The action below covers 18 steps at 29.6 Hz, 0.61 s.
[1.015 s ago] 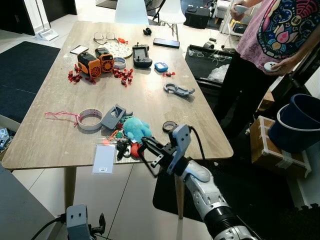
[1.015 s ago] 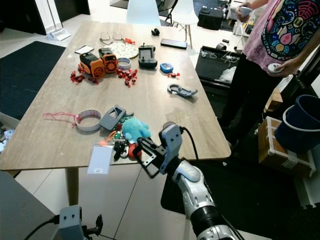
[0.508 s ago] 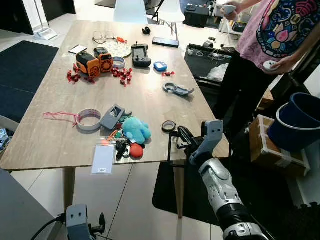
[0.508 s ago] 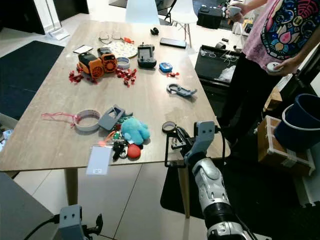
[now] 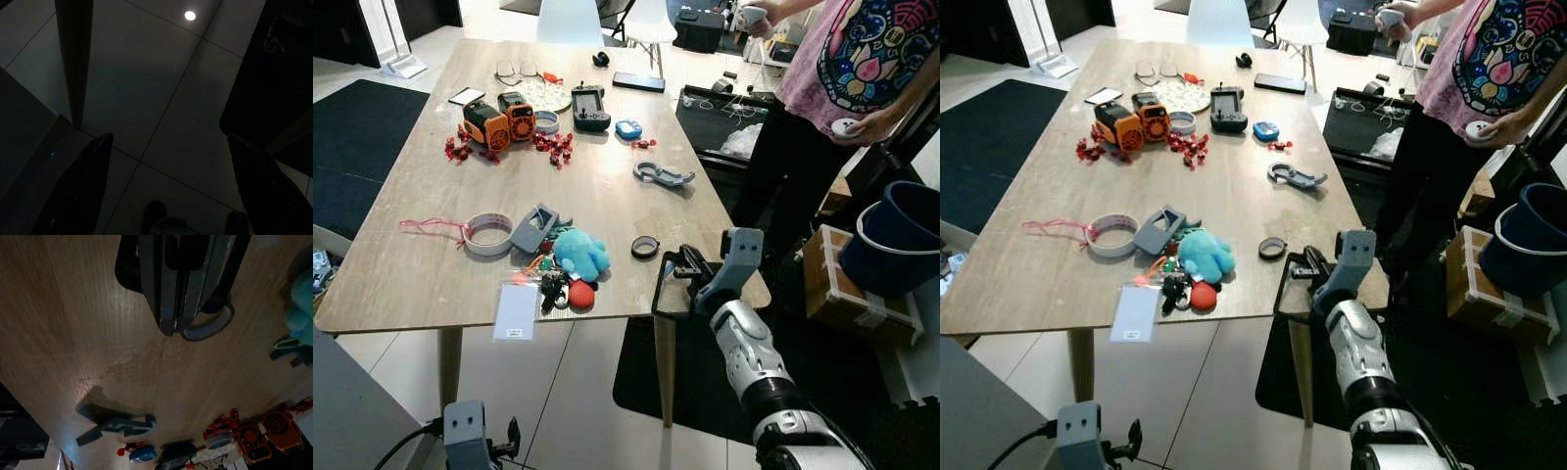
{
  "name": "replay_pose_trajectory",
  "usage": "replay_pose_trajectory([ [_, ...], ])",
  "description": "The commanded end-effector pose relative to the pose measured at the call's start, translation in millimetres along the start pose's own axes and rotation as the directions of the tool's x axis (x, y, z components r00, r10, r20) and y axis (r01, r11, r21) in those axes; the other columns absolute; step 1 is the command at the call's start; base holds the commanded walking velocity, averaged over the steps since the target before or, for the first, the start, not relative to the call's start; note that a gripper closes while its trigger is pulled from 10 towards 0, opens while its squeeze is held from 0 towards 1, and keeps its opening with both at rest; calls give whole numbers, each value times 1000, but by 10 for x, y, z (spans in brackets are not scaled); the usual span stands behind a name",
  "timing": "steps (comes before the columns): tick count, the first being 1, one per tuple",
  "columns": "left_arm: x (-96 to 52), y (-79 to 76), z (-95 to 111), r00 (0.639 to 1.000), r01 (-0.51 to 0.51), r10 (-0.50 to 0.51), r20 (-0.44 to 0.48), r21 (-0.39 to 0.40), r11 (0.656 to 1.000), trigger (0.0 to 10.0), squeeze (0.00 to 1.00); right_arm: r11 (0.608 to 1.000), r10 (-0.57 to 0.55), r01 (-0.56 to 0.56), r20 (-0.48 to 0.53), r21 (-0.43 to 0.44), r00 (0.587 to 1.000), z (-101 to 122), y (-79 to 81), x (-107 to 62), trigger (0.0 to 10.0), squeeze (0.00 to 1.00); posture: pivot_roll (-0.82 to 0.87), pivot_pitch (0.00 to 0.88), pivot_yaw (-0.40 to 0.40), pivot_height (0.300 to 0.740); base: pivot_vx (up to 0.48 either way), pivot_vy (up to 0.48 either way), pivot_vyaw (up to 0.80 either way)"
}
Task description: Hang keys on a hook
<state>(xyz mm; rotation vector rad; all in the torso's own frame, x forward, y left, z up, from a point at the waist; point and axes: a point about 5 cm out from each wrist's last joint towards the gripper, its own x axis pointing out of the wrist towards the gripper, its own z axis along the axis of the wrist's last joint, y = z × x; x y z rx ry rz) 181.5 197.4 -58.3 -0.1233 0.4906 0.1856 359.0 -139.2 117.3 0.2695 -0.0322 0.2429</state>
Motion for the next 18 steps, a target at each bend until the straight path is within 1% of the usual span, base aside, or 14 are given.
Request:
replay_pose_trajectory([
  [1, -39, -14, -67, 1000, 4, -4, -23, -3, 1000, 10000, 0, 999, -34, 34, -11, 12, 999, -20, -67, -4, 10000, 463, 56, 111, -79, 740, 0, 0, 0],
  [3, -40, -14, -67, 1000, 4, -4, -23, -3, 1000, 10000, 0, 999, -36, 36, -10, 12, 999, -13, -68, 8, 10000, 463, 56, 111, -79, 740, 0, 0, 0],
  [4, -40, -15, -67, 1000, 4, -4, -23, -3, 1000, 10000, 0, 999, -39, 39, -7, 10, 999, -2, -71, 20, 10000, 1000, 57, 111, -79, 740, 0, 0, 0],
  [8, -40, -16, -67, 1000, 4, -4, -22, -3, 1000, 10000, 0, 998, -67, 67, 3, -5, 998, 37, -90, 50, 10000, 1000, 56, 111, -79, 740, 0, 0, 0],
  [9, -40, -17, -67, 1000, 4, -4, -22, -3, 1000, 10000, 0, 996, -84, 84, 5, -14, 996, 49, -104, 57, 10000, 686, 56, 111, -79, 740, 0, 0, 0],
  [10, -40, -17, -67, 1000, 4, -4, -22, -3, 1000, 10000, 0, 995, -97, 97, 7, -22, 995, 60, -117, 62, 10000, 686, 56, 111, -79, 740, 0, 0, 0],
  [11, -41, -18, -67, 1000, 5, -5, -22, -3, 1000, 10000, 0, 993, -112, 112, 13, -28, 994, 78, -136, 69, 10000, 231, 56, 112, -78, 740, 0, 0, 0],
  [12, -41, -18, -67, 1000, 5, -5, -22, -3, 1000, 10000, 0, 993, -112, 112, 13, -28, 994, 78, -136, 69, 10000, 231, 56, 112, -78, 740, 0, 0, 0],
  [13, -41, -19, -67, 1000, 5, -5, -22, -3, 1000, 10000, 0, 993, -118, 118, 18, -29, 993, 96, -148, 75, 10000, 0, 57, 112, -79, 740, 0, 0, 0],
  [18, -42, -18, -67, 1000, 4, -4, -21, -4, 1000, 10000, 0, 992, -122, 123, 29, -27, 992, 130, -166, 89, 10000, 0, 58, 111, -81, 740, 0, 0, 0],
])
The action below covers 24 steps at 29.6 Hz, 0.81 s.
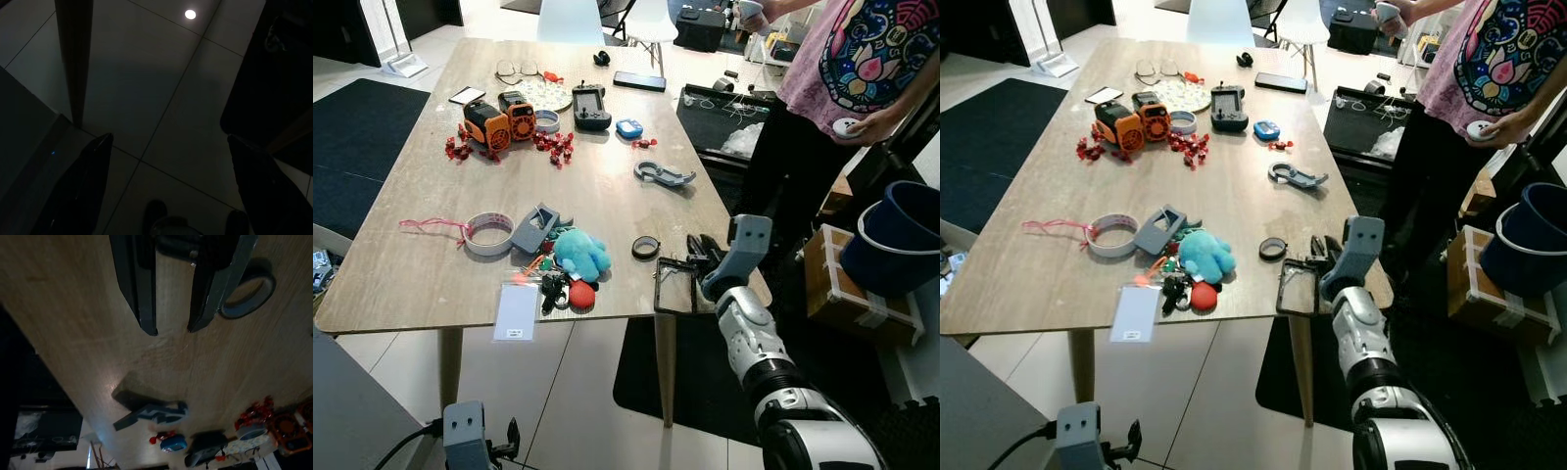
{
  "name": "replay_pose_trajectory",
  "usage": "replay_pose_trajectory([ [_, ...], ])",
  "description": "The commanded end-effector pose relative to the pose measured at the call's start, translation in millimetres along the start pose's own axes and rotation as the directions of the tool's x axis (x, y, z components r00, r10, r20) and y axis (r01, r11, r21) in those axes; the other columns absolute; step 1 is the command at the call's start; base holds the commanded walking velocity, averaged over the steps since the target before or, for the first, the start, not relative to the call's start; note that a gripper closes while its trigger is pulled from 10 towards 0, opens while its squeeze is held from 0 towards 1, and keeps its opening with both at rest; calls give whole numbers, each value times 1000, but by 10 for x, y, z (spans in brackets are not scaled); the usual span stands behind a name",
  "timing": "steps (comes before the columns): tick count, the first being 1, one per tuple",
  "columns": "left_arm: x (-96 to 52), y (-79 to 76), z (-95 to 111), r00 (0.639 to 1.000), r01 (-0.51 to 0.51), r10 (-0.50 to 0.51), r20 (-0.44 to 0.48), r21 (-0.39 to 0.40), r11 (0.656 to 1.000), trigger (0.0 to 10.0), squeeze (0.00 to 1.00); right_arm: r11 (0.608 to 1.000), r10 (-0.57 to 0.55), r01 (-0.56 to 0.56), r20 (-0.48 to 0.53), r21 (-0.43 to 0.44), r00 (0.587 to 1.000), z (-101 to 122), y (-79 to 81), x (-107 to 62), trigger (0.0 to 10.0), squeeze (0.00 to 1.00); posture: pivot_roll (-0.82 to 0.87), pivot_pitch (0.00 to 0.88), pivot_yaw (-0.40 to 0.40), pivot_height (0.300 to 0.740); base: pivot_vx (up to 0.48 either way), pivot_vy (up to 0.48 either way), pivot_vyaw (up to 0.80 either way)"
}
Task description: Hang keys on a hook
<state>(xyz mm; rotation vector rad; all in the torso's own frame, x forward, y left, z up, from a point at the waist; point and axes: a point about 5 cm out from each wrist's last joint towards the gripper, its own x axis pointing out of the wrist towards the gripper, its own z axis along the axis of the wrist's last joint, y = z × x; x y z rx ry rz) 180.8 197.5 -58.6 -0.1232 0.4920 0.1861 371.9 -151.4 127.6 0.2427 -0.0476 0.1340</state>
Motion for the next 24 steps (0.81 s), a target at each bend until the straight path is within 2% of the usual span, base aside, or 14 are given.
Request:
replay_pose_trajectory([
  [1, -39, -15, -61, 1000, 2, -2, -19, -5, 1000, 10000, 0, 1000, -5, 5, -3, -11, 1000, -10, -41, -12, 10000, 0, 58, 112, -83, 740, 0, 0, 0],
  [8, -45, -16, -71, 1000, 3, -3, -23, -5, 1000, 10000, 0, 1000, -16, 15, -30, -25, 999, -71, -51, -38, 10000, 0, 53, 115, -79, 740, 0, 0, 0],
  [17, -45, -20, -71, 1000, 2, -3, -22, -6, 1000, 10000, 0, 997, 66, -69, -71, -34, 995, -150, 92, -31, 10000, 0, 57, 117, -83, 740, 0, 0, 0],
  [24, -55, -12, -82, 1000, 1, -1, -25, -5, 1000, 10000, 0, 996, 77, -81, -81, -36, 994, -215, 110, -76, 10000, 0, 55, 118, -82, 740, 0, 0, 0],
])
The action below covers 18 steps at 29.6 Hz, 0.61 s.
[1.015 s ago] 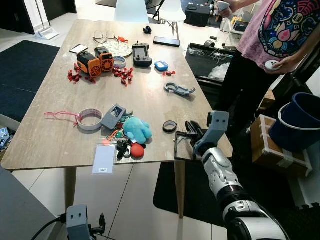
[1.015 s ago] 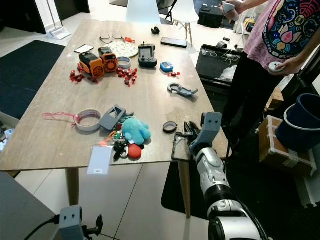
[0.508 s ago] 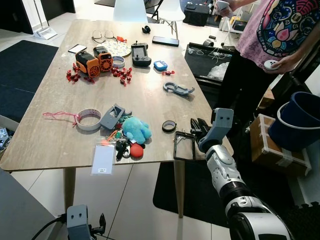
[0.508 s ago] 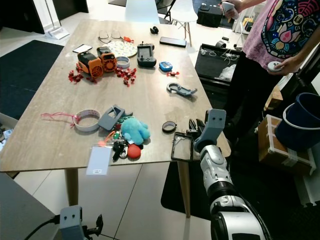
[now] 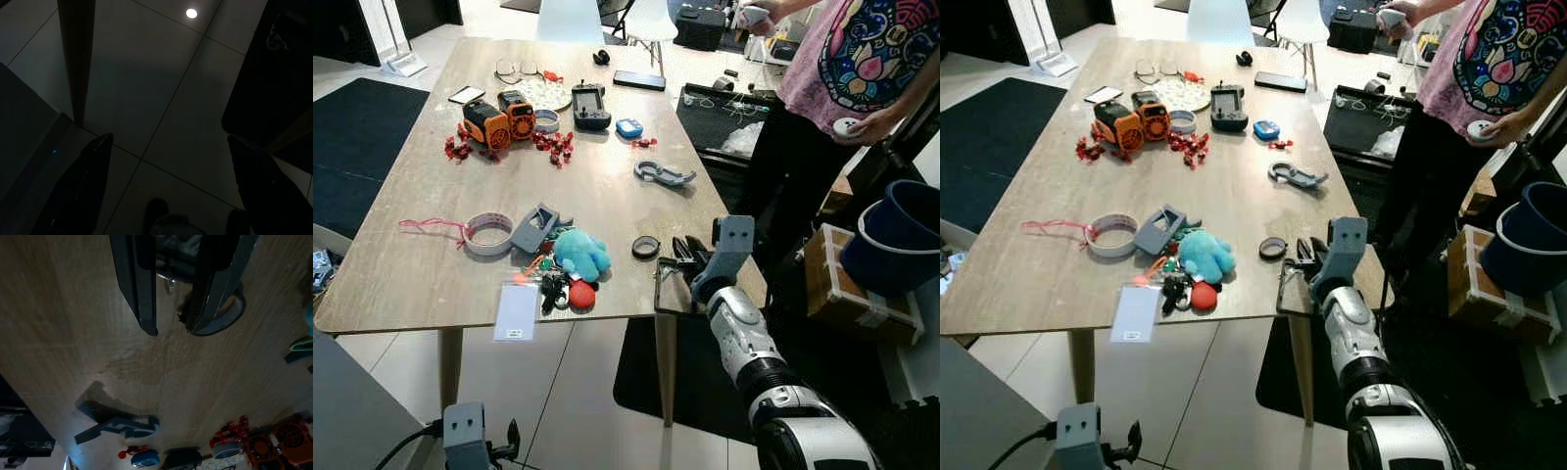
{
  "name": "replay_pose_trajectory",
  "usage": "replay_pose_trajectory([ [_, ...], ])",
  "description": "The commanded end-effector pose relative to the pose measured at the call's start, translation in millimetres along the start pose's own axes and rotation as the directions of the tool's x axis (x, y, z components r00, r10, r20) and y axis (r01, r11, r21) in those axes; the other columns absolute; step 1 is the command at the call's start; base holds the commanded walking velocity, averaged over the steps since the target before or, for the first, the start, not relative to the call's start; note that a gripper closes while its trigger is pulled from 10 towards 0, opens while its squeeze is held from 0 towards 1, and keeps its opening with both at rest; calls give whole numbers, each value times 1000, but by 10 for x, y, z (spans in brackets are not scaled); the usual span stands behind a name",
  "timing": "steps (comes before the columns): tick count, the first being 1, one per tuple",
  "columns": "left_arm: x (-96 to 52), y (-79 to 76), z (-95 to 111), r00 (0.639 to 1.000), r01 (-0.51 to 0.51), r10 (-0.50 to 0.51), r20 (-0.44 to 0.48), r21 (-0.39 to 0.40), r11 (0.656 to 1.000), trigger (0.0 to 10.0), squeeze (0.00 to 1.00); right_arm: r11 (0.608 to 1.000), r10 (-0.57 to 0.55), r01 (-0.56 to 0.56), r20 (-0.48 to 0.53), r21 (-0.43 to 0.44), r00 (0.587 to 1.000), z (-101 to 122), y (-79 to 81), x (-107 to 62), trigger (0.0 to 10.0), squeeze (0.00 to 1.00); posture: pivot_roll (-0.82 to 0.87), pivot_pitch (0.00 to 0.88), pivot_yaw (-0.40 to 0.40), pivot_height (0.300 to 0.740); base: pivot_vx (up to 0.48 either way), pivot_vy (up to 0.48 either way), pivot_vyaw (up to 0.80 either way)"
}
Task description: Hang keys on a hook
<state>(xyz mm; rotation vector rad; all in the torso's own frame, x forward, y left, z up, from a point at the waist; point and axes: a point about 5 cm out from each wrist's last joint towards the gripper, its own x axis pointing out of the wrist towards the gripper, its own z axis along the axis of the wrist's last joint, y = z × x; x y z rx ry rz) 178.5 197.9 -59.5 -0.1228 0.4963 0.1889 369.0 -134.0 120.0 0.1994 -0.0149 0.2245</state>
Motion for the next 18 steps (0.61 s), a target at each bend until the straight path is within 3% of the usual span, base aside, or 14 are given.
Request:
replay_pose_trajectory([
  [1, -39, -22, -65, 1000, 4, -4, -21, -5, 1000, 10000, 0, 1000, -7, 7, -33, 1, 999, -105, -34, -63, 10000, 0, 55, 118, -82, 740, 0, 0, 0],
  [18, -34, -16, -57, 1000, 8, -8, -21, -2, 1000, 10000, 0, 1000, -11, 12, -45, 14, 999, -196, -45, -139, 10000, 0, 54, 118, -78, 740, 0, 0, 0],
])
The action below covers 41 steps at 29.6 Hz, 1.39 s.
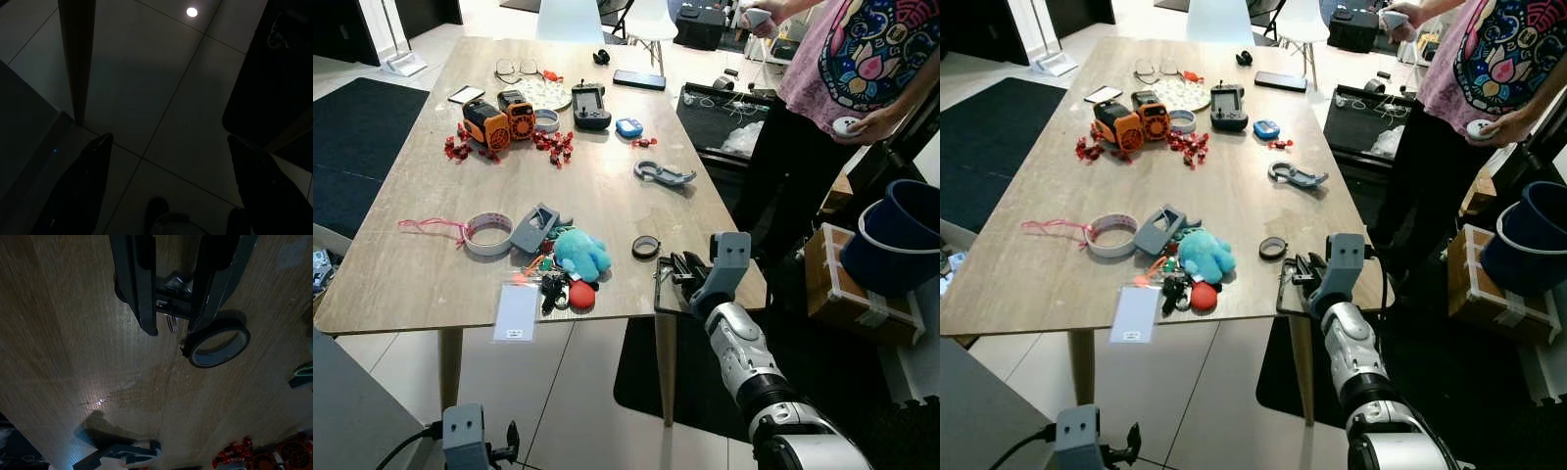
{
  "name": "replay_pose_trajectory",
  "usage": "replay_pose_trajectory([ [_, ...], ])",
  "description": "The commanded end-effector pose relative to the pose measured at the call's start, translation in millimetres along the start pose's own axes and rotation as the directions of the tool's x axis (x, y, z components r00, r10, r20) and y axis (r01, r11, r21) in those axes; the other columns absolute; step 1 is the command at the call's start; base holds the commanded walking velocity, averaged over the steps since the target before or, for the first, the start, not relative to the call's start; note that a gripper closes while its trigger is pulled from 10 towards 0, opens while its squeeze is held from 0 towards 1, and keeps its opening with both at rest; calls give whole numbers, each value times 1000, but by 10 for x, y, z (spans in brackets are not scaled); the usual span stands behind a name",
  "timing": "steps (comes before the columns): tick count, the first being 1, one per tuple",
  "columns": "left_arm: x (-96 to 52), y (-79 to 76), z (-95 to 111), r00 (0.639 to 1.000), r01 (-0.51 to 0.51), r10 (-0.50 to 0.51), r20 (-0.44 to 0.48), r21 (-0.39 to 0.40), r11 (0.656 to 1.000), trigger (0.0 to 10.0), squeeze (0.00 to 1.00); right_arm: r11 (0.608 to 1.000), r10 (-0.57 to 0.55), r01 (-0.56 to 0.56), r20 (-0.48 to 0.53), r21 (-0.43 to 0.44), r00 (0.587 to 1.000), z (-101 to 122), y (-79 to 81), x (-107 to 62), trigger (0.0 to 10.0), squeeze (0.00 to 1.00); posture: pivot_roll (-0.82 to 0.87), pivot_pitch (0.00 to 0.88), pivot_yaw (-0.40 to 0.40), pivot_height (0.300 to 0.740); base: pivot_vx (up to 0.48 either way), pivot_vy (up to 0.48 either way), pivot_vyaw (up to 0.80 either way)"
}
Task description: Hang keys on a hook
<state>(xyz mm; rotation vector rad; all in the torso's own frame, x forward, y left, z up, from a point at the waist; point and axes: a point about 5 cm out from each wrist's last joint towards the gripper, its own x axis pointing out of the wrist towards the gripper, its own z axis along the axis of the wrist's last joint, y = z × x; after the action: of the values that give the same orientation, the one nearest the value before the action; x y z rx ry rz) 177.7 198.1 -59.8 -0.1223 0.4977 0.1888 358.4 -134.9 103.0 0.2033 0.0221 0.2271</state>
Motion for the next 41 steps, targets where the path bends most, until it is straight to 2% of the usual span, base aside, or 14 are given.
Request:
replay_pose_trajectory([
  [1, -28, -20, -51, 1000, 9, -9, -20, -2, 1000, 10000, 0, 1000, -11, 11, -9, 6, 1000, -32, -26, -26, 10000, 0, 54, 118, -79, 740, 0, 0, 0],
  [14, -32, -17, -56, 1000, 10, -10, -21, 0, 1000, 10000, 0, 1000, -12, 12, -20, 8, 1000, -65, -27, -41, 10000, 0, 57, 113, -79, 740, 0, 0, 0],
  [19, -31, -18, -53, 1000, 11, -11, -20, 1, 1000, 10000, 0, 1000, -14, 14, -23, 8, 1000, -65, -30, -36, 8980, 0, 59, 114, -79, 740, 0, 0, 0],
  [24, -30, -18, -51, 1000, 10, -10, -19, 1, 1000, 10000, 0, 1000, -14, 14, -26, 3, 1000, -62, -35, -31, 9176, 0, 59, 118, -79, 740, 0, 0, 0],
  [27, -31, -15, -53, 1000, 8, -8, -20, 0, 1000, 10000, 0, 1000, -14, 14, -30, -7, 999, -58, -42, -27, 10000, 0, 59, 118, -79, 740, 0, 0, 0],
  [28, -33, -15, -54, 1000, 8, -8, -20, 0, 1000, 10000, 0, 1000, -15, 15, -31, -7, 999, -57, -44, -26, 7412, 0, 61, 122, -79, 740, 0, 0, 0],
  [29, -35, -13, -57, 1000, 7, -7, -21, 0, 1000, 10000, 0, 1000, -15, 15, -32, -7, 999, -56, -47, -25, 2039, 0, 61, 122, -79, 740, 0, 0, 0],
  [30, -35, -13, -57, 1000, 7, -7, -21, 0, 1000, 10000, 0, 1000, -15, 15, -32, -7, 999, -56, -47, -25, 2039, 0, 61, 122, -79, 740, 0, 0, 0],
  [31, -36, -12, -57, 1000, 7, -7, -21, 0, 1000, 10000, 0, 1000, -15, 14, -33, -6, 999, -56, -47, -24, 0, 0, 61, 122, -79, 740, 0, 0, 0],
  [32, -37, -12, -58, 1000, 7, -7, -21, 0, 1000, 10000, 0, 1000, -15, 14, -34, -6, 999, -57, -47, -24, 0, 0, 61, 123, -79, 740, 0, 0, 0],
  [33, -37, -10, -58, 1000, 6, -6, -20, 0, 1000, 10000, 0, 1000, -16, 16, -36, -9, 999, -59, -47, -23, 4549, 0, 62, 123, -80, 740, 0, 0, 0],
  [34, -38, -9, -57, 1000, 6, -6, -20, 0, 1000, 10000, 0, 1000, -17, 17, -38, -11, 999, -60, -47, -22, 4549, 0, 62, 122, -80, 740, 0, 0, 0],
  [35, -38, -8, -57, 1000, 6, -6, -20, 0, 1000, 10000, 0, 1000, -19, 18, -39, -13, 999, -60, -46, -20, 10000, 0, 62, 124, -80, 740, 0, 0, 0],
  [41, -37, -3, -53, 1000, 5, -5, -18, 0, 1000, 10000, 0, 1000, -27, 26, -42, -17, 999, -55, -53, -10, 10000, 0, 63, 125, -79, 740, 0, 0, 0],
])
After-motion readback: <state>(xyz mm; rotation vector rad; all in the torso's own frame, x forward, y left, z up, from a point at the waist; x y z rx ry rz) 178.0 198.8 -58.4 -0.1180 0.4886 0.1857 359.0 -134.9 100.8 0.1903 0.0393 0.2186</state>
